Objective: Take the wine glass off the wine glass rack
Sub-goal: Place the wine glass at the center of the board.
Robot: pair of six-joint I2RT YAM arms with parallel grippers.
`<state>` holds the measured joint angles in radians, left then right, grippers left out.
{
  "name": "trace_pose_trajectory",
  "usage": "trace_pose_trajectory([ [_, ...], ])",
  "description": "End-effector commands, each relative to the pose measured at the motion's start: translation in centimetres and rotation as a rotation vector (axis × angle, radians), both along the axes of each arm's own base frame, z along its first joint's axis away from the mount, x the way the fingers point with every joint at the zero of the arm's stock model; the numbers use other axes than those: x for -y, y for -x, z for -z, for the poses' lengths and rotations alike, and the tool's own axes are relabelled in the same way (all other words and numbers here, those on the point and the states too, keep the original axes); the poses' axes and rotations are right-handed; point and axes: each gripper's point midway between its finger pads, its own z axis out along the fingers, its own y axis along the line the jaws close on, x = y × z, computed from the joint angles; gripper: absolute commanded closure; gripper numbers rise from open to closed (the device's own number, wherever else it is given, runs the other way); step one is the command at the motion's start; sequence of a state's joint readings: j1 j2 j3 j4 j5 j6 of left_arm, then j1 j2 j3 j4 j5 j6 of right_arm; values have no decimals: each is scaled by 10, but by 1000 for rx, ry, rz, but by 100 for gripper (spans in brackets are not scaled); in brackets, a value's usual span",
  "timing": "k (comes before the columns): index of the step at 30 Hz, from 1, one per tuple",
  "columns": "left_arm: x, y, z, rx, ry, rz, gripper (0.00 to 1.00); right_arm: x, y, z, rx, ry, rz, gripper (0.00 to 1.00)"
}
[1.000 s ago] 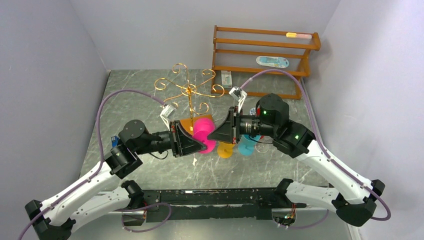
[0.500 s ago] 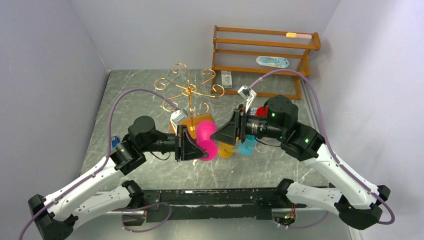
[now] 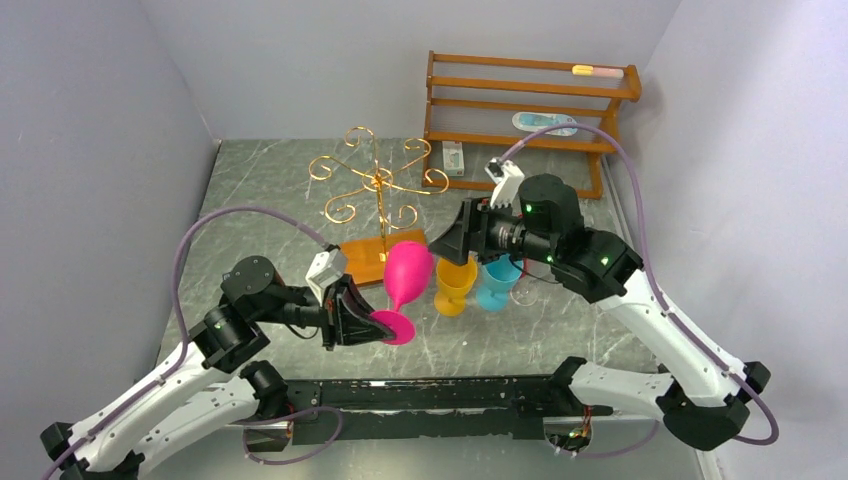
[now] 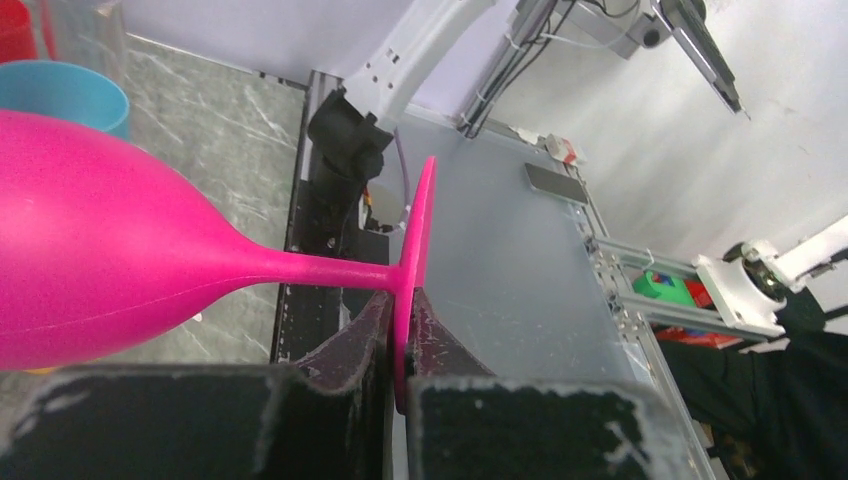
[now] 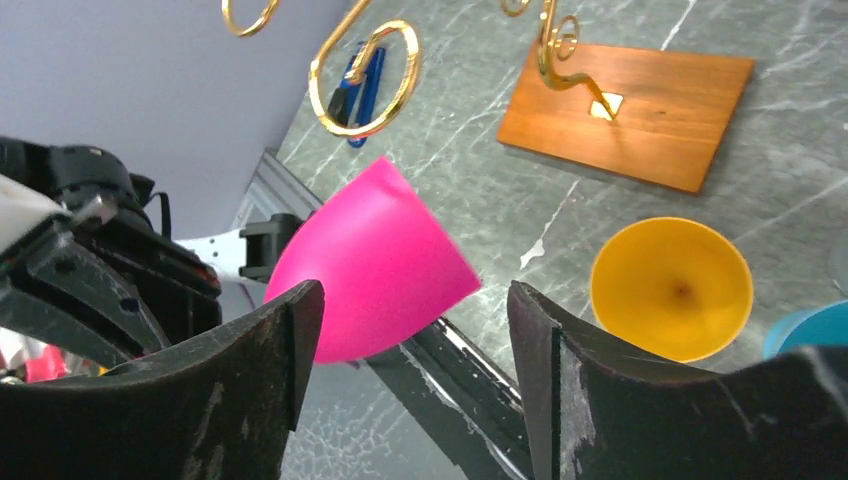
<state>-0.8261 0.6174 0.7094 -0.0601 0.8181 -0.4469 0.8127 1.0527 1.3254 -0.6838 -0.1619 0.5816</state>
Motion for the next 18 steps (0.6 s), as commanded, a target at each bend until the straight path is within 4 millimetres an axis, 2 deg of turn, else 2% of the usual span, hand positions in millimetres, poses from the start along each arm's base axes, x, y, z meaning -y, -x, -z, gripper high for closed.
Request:
trace_pose_trajectory([
  [1, 1, 11, 11, 39, 10, 101, 95, 17, -16, 12, -57, -15, 14, 27],
  [4, 0, 16, 12, 91, 20, 140, 95, 25, -25, 19, -104, -112, -24, 27],
  [5, 0, 16, 12, 122, 25, 146, 95, 23, -21, 8, -75, -168, -67, 26],
  [8, -1, 21, 11, 167, 49, 182, 95, 14, -3, -4, -69, -256, -182, 25],
  [14, -1, 27, 2, 216, 114, 230, 95, 11, 7, 2, -115, -290, -229, 25],
  [18, -2, 27, 6, 231, 97, 238, 95, 7, 19, -5, -137, -349, -296, 25],
])
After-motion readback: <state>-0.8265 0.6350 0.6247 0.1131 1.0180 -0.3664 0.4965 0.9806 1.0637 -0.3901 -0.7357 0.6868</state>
